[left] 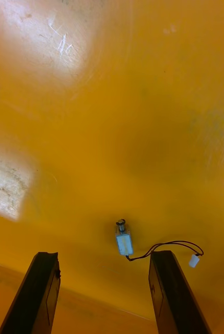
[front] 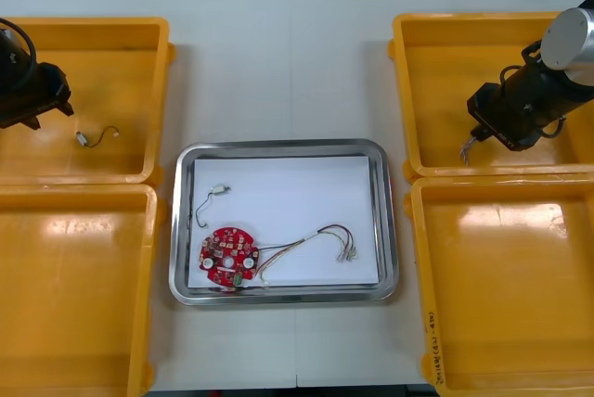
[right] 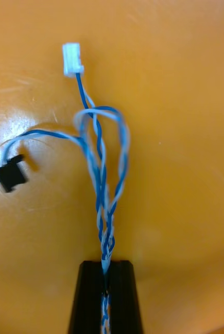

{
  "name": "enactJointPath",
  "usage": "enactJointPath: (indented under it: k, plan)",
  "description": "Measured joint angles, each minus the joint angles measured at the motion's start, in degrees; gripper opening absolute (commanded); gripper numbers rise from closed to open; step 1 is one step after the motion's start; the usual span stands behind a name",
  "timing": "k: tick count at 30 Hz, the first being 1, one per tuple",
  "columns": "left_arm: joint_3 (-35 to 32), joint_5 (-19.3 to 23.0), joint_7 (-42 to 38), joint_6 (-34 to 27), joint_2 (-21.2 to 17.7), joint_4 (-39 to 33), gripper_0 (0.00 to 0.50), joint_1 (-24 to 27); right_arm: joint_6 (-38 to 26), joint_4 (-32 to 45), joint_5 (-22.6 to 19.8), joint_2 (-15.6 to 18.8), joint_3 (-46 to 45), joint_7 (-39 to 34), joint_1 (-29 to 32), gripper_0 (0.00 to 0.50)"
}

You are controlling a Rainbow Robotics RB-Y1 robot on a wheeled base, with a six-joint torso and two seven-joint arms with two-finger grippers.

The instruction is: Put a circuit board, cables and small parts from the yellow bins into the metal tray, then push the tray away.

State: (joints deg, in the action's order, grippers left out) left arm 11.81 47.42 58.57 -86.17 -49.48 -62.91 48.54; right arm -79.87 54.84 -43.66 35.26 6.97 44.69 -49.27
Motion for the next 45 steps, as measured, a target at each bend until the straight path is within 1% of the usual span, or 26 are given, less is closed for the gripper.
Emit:
enactJointPath:
  k: [6, 11, 14, 17, 20, 24, 28, 30, 33, 34, 38, 40, 43, 45]
  plan:
    - [0.0, -0.15, 0.0, 0.82, 0.81, 0.12, 0.5, -0.04, 0.0, -0.06, -0.15, 0.0, 0.01, 0.0, -0.07, 0.0]
    - [0.0, -0.77, 0.0, 2.65, 2.19, 0.17, 0.5, -0.24, -0.31, -0.08, -0.53, 0.0, 0.02, 0.0, -0.55, 0.0]
    - [0.0, -1.4, 0.0, 4.22, 3.04, 0.2, 0.5, -0.58, -1.01, -0.04, -0.53, 0.0, 0.05, 0.01, -1.09, 0.0]
    - [0.0, -1.97, 0.0, 5.3, 3.78, 0.21, 0.5, -1.34, -2.99, 0.51, -0.52, 0.01, 0.05, 0.03, -1.87, 0.0]
    - [0.0, -2.5, 0.0, 5.4, 4.29, 0.23, 0.5, -2.15, -5.6, 2.34, -0.51, 0.04, 0.05, 0.06, -2.64, 0.0]
    - [0.0, -2.9, 0.0, 5.42, 4.64, 0.25, 0.5, -2.96, -9.3, 6.62, -0.51, 0.23, 0.05, 0.86, -3.42, 0.0]
    - [0.0, -2.96, 0.0, 5.43, 4.72, 0.25, 0.5, -3.59, -11.72, 10.53, -0.61, 0.28, 0.05, 1.46, -3.98, 0.0]
    - [0.0, -2.96, 0.0, 5.43, 4.78, 0.26, 0.5, -3.83, -13.41, 11.77, -0.97, 0.3, 0.05, 4.63, -4.35, 0.0]
    - [0.0, -3.05, 0.0, 5.43, 4.97, 0.26, 0.5, -4.08, -16.59, 13.0, -1.63, 0.33, 0.05, 13.07, -4.99, 0.0]
    - [0.0, -3.14, 0.0, 5.43, 5.1, 0.27, 0.5, -4.13, -17.59, 13.57, -1.74, 0.34, 0.05, 14.85, -5.16, 0.0]
    - [0.0, -3.44, 0.0, 5.71, 5.52, 0.28, 0.5, -4.34, -22.01, 17.05, -2.48, 0.36, 0.05, 15.68, -5.48, 0.0]
    - [0.0, -3.59, 0.0, 5.95, 5.71, 0.28, 0.5, -4.55, -24.21, 19.44, -3.17, 0.4, 0.05, 17.21, -5.48, 0.0]
    - [0.0, -3.74, 0.0, 6.46, 5.86, 0.27, 0.5, -4.82, -26.65, 22.35, -5.87, 0.54, 0.05, 23.16, -5.5, 0.0]
    - [-0.01, -3.79, 0.0, 6.8, 5.86, 0.27, 0.5, -4.91, -28.09, 23.86, -7.76, 0.57, 0.05, 24.19, -5.5, 0.0]
